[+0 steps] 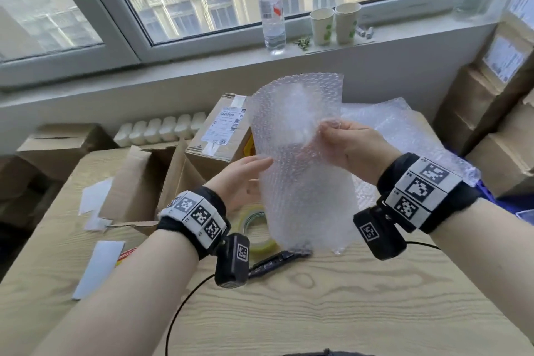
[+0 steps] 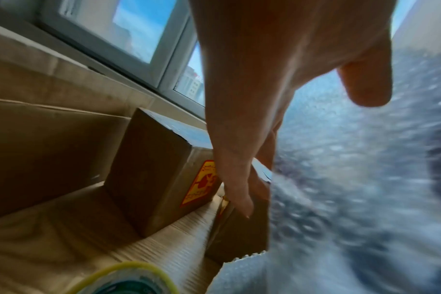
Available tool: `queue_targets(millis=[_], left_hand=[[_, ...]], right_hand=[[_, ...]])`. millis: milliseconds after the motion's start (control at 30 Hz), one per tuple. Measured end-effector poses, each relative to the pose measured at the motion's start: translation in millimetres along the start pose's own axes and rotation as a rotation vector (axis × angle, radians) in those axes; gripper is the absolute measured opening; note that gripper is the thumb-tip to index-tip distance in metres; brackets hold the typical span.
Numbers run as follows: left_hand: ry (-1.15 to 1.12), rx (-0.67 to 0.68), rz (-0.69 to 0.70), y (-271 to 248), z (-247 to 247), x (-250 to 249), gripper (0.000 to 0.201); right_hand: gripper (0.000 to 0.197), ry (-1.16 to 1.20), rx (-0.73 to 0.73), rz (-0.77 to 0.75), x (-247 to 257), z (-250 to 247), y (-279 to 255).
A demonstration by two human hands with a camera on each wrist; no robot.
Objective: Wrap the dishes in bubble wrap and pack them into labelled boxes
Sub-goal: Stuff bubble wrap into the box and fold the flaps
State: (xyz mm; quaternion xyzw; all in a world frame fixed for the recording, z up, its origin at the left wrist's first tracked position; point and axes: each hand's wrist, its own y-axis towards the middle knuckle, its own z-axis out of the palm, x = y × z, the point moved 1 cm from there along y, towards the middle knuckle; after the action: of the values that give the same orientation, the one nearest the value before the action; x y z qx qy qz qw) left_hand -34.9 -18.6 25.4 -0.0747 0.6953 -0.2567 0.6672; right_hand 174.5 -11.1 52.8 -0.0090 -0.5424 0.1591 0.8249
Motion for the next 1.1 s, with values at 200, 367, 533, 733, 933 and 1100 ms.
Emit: queue_targets(millis=[200,367,533,733,933,1100], left_hand=[[-0.107,-0.412,0.145,-15,-32,3,0.011],[-0.062,-0.48,0.185,-46,-78,3,0.018],[-0.021,-0.481,0.026,-66,-131,3,0.029],[-0.015,-0.328,0.02,-86,-186,0,0.018],[0.108,-0.581,0.219,-76,-237,3,0.017],[0.348,-0.672,0.216,-66,-264,23,0.012]], right_hand=[[0.022,-0.505,0.073,0.111,-8,0,17],[0.018,-0.594,-0.047,0.075,-20,32,38],[0.021,-0.608,-0.038,0.047,-28,81,54],[0.027,-0.47,-0.056,0.062,-39,140,76],[0.014,-0.252,0.069,0.144,-46,187,84],[0.034,-0.844,-0.158,-0.303,-55,224,106]])
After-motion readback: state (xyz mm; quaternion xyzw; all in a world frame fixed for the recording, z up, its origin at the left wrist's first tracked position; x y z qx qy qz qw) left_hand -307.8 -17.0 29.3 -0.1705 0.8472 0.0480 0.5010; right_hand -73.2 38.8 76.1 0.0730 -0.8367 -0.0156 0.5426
